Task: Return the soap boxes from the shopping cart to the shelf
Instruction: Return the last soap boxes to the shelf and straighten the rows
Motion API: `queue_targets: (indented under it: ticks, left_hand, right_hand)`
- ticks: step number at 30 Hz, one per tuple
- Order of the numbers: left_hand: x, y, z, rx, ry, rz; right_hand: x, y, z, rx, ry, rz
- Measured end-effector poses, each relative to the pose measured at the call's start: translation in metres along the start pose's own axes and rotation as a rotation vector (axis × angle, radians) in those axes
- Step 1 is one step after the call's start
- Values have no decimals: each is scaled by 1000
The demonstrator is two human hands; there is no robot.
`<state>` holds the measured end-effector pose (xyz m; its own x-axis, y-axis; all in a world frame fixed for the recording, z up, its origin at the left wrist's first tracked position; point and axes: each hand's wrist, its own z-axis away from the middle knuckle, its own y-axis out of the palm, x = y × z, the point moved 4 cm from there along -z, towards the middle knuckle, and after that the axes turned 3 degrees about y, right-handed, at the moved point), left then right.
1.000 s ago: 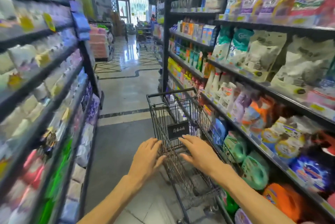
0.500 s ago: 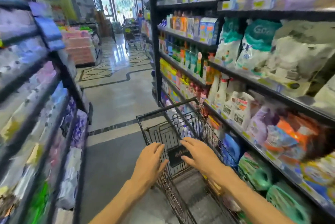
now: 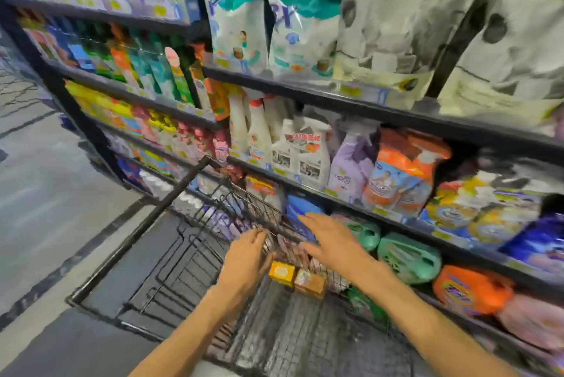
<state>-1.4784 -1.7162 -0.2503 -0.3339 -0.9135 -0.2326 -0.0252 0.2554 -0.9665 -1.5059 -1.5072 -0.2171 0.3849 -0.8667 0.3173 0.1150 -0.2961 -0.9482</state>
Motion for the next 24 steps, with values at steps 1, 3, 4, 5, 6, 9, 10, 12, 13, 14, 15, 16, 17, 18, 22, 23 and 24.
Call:
queue_targets:
  ticks: [1,3,4,5,6,9,10,12,13,14,15,16,17,18,22,23,24]
  left_hand:
    - [9,11,-11,35,9,39]
    - [27,32,-29,124,36,69]
    - [36,45,-34,170,52,77]
    - [45,58,-40,209,59,91]
    - [54,72,-45,240,57,114]
    - [76,120,-54,331,19,150]
    - [82,140,-56,350,11,160]
    - [95,183,-57,401,-20,226]
    - [101,205,-59,430,-50,264]
    - [107,227,-61,469,-86,288]
    - [112,246,-62,501,-121,290]
    - [118,263,-65,509,-149,287]
    - [123,280,-68,518,-180,285]
    - [127,295,-70,520,-210,294]
    - [145,362,-78,551,-317,360]
    - [149,375,-80,550,-341,369]
    - [153,389,-82,540,-361,377]
  right_hand:
    - [-5,5,-1,8,57,-17]
    - [-14,17,-1,3,163,-17]
    - [-18,23,1,-6,208,-14]
    - [-22,34,2,-14,246,-21]
    - [-27,46,4,-23,280,-24]
    - [-38,85,8,39,395,-36]
    - [-43,100,7,52,422,-44]
    - [-47,133,5,103,456,-31]
    - [-51,151,3,136,472,-33]
    - [-54,169,1,153,483,-45]
    - [-58,185,1,137,490,-68]
    - [-62,200,0,125,505,-94]
    - [-67,213,-2,139,514,-125]
    - [-71,225,-5,152,521,-138]
    - [-91,275,-6,183,631,-238]
    - [-95,287,-5,177,637,-234]
    - [-97,298,-4,195,637,-202]
